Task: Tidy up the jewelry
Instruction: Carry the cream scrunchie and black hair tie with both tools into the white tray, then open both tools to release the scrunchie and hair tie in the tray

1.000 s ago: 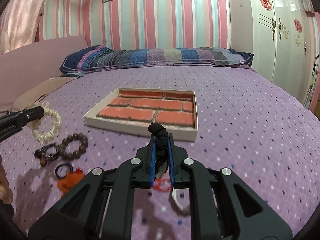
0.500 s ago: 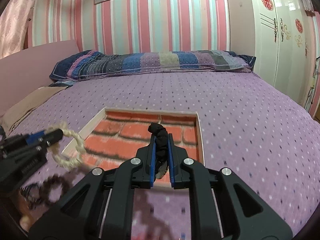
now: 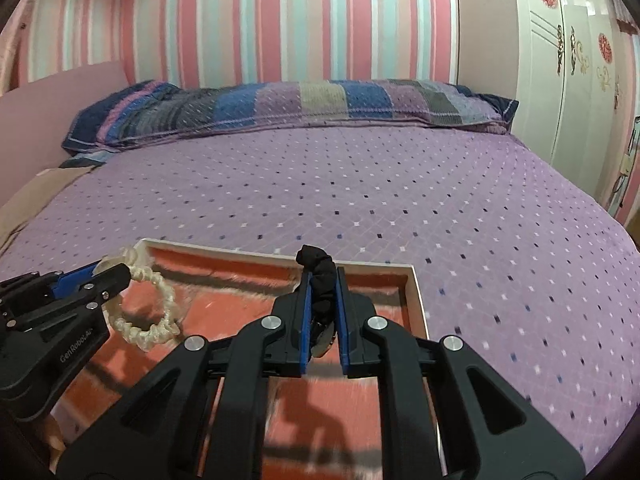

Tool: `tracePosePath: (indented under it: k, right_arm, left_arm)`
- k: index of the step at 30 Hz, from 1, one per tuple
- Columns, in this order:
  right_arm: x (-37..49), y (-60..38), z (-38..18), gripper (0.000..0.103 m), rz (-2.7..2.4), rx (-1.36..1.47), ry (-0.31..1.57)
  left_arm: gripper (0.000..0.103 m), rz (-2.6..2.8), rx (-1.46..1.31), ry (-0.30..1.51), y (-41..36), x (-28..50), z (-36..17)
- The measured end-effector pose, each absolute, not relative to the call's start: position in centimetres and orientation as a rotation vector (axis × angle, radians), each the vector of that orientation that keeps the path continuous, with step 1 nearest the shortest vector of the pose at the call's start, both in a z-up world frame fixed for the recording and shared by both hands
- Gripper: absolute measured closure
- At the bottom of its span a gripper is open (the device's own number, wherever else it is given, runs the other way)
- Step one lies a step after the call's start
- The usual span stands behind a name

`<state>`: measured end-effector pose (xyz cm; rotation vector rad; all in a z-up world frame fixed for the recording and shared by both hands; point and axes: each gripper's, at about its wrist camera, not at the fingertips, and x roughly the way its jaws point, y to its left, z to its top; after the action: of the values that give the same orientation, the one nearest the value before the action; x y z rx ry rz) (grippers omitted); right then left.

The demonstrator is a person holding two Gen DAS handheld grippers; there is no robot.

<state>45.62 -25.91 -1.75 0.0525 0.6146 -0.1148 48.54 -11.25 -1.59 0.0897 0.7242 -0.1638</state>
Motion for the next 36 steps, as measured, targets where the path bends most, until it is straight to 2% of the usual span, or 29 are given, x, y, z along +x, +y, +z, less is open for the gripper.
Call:
tracePosePath:
  k: [11,23,25,28,29,30,33,35,36]
  right_arm:
    - [52.5,-26.5,-5.7,0.091,-0.162,0.025,0.871]
    - [54.1,-28.4,-7.9,0.091,-0.169,0.047,0.982]
    - [54.3,-28.6,-8.2,0.089,-0.157,0.063,1.0]
    - [53.8,-28.6,-7.8,0.077,-0.154,0.067,0.985]
    - [53.6,-28.5,-7.5,0.066,-0.153,0.058,0.973]
    - [53.4,-28.4,-7.0,0.059,-0.15,0.043,0.958]
    - [52.2,-28.3,-5.6,0.059,-0.14,0.023,0.933]
    - [51.1,-28.4,-4.5,0.057,-0.137,0.02,0.917]
    - [50.1,-28.5,-3.7,0.052,-0.136,0.015,0.907]
  left_arm:
    - [0.082,-0.158,0.125,0.903,-12.7,55.4,-4.5]
    - [0.078,-0.117,0.182,0.973,-12.5,56.9,-7.7]
    - [0.06,-0.096,0.173,0.974,-12.3,56.9,-7.6]
    - [0.055,-0.087,0.18,0.963,-12.3,56.5,-7.2]
    - [0.054,-0.088,0.185,0.96,-12.2,56.4,-7.0]
    - [0.051,-0.09,0.187,0.957,-12.2,56.2,-6.7]
    - [0.048,-0.108,0.185,0.933,-11.8,55.0,-5.1]
    - [0.04,-0.129,0.16,0.917,-11.1,53.9,-3.6]
    - [0.033,-0.145,0.143,0.899,-10.4,52.8,-2.5]
